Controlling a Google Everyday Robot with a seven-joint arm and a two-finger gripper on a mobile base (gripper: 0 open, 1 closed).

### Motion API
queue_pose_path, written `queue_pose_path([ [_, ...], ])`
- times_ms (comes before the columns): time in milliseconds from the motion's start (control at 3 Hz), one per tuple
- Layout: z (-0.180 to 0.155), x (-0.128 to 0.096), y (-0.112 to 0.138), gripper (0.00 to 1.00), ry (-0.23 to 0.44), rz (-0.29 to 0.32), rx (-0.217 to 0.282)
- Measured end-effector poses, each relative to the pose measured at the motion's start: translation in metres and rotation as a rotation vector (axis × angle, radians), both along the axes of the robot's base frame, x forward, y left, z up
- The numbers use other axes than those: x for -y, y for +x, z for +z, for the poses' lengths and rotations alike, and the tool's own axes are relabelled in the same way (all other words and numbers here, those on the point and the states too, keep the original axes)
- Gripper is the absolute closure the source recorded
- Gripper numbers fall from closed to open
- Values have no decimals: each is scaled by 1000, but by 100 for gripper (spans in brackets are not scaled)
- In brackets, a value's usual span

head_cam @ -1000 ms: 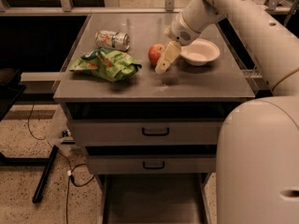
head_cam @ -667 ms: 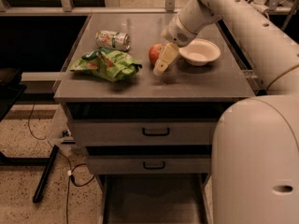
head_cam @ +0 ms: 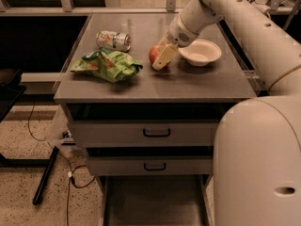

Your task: Place apple into bottom drawer

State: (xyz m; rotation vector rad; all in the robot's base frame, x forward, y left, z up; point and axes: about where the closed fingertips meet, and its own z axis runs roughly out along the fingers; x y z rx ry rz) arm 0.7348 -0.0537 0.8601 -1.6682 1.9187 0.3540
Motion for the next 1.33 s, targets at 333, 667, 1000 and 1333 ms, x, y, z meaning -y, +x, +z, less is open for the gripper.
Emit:
queue_pose_path([
  [333, 0, 0, 0, 65, 0, 0, 0],
  [667, 2, -12, 3, 88, -13, 31, 2],
  [1000, 12, -25, 1, 100, -5, 81, 7],
  [1333, 26, -30, -8, 100, 24, 121, 14],
])
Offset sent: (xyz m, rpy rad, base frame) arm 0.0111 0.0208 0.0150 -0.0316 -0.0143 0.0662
